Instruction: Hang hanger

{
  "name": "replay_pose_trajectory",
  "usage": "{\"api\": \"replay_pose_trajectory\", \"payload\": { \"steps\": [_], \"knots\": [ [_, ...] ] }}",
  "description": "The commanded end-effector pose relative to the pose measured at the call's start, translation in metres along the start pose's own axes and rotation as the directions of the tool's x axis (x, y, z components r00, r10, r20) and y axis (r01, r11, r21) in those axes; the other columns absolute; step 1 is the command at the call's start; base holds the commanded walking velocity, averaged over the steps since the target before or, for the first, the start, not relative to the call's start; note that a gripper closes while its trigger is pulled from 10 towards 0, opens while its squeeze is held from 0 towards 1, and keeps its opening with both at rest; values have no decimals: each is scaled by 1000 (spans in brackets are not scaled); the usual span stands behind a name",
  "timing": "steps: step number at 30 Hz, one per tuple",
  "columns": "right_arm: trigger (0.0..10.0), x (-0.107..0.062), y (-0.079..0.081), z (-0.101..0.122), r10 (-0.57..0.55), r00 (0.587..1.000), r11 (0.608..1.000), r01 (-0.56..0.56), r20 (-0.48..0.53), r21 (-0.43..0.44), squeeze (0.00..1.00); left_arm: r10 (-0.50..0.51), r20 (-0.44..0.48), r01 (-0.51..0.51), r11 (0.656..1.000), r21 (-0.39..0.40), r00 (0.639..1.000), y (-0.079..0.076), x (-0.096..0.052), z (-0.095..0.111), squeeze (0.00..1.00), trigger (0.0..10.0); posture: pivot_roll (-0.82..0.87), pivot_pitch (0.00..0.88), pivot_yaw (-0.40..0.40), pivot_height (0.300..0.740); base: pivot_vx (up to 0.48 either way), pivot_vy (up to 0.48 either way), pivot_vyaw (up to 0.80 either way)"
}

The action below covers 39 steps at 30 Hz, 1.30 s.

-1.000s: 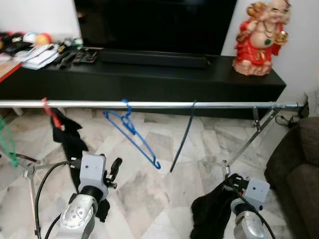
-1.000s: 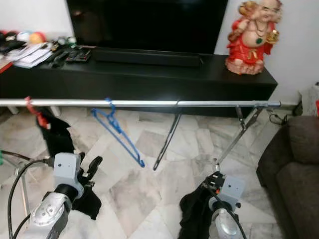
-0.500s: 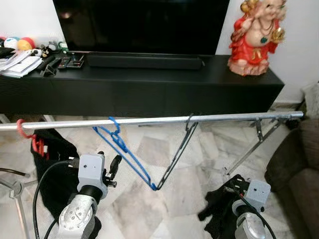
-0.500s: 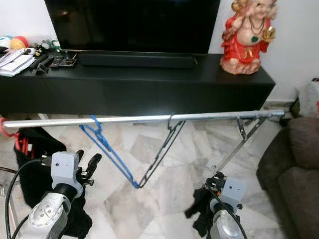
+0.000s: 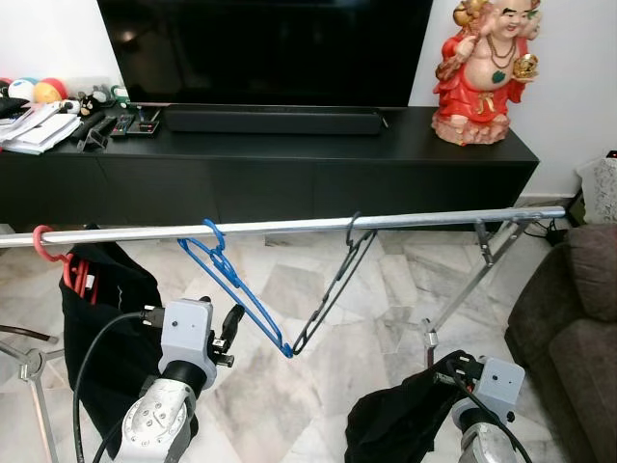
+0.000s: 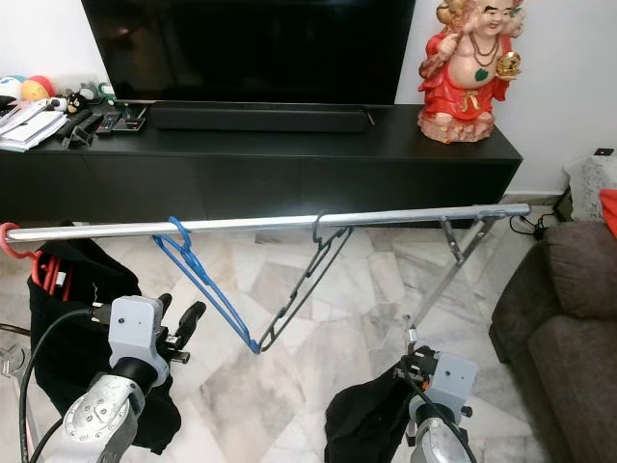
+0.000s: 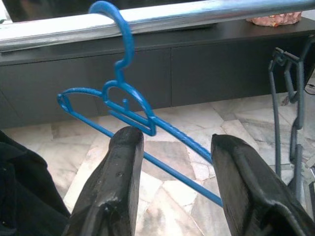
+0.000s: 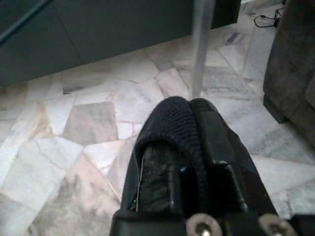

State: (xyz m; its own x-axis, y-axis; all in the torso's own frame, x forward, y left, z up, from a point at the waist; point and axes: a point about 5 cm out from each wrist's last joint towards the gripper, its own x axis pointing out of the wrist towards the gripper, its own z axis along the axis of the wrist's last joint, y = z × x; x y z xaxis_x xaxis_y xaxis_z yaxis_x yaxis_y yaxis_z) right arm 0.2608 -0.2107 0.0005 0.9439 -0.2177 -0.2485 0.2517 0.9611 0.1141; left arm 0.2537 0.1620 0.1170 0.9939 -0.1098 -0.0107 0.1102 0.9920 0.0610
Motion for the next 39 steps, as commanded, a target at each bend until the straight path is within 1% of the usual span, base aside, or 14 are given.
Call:
{"api": "replay_pose_trajectory", "payload": {
  "steps": [1,3,5,8,11,14,16,19,29,31,33,36,37,39],
  "knots": [
    [10000,1,-4,3,-8,1000,1000,8,19,-2,0,-6,-21,6,1000,3,1000,-2,1,-1,0,10000,20,97,-7,740,0,0,0],
    [10000,2,-4,3,-4,1000,1000,4,15,-3,0,-4,-29,5,1000,10,1000,-2,2,-2,0,10000,19,96,-7,740,0,0,0],
    [10000,2,-3,2,5,1000,1000,-5,5,-4,0,17,-45,-16,999,32,999,1,6,-2,0,10000,19,95,-9,740,0,0,0],
    [10000,2,-2,2,14,1000,1000,-14,1,-6,0,35,-31,-35,999,1,999,2,9,1,0,10000,17,96,-9,740,0,0,0],
    [10000,3,-1,2,25,1000,1000,-25,-2,-8,0,53,-12,-53,999,-8,999,4,14,6,0,10000,21,95,-12,740,0,0,0],
    [10000,3,0,2,34,999,999,-34,-2,-15,0,69,-9,-69,997,-16,998,5,15,7,0,10000,18,107,-13,740,0,0,0],
    [10000,3,1,2,35,999,999,-35,0,-14,0,85,-15,-85,996,-25,996,7,15,7,0,10000,16,113,-13,740,0,0,0],
    [10000,3,2,2,40,999,999,-40,-3,-15,0,87,-21,-87,996,-13,996,9,14,6,0,10000,20,117,-14,740,0,0,0],
    [10000,2,5,-4,68,997,998,-69,-35,-16,0,85,-13,-86,996,-13,996,10,14,8,0,10000,20,123,-12,740,337,0,0],
    [10000,1,6,-7,74,996,997,-75,-54,-20,0,79,-10,-79,997,0,997,10,14,8,0,10000,21,125,-13,740,315,0,0],
    [10000,-1,4,-13,73,993,997,-76,-90,-26,0,82,-9,-82,997,-6,997,10,13,8,0,10000,21,126,-14,740,261,0,0],
    [10000,-3,3,-17,73,991,997,-77,-109,-32,0,82,-9,-82,997,-9,997,11,12,8,0,10000,24,128,-14,740,0,0,0],
    [10000,-4,1,-19,68,990,997,-72,-121,-36,0,71,-8,-71,997,12,997,10,10,8,0,10000,25,129,-14,740,0,0,0],
    [10000,-6,-1,-22,62,989,997,-68,-132,-39,0,57,-2,-57,998,20,998,9,9,8,0,10000,25,129,-14,740,0,0,0]
  ]
}}
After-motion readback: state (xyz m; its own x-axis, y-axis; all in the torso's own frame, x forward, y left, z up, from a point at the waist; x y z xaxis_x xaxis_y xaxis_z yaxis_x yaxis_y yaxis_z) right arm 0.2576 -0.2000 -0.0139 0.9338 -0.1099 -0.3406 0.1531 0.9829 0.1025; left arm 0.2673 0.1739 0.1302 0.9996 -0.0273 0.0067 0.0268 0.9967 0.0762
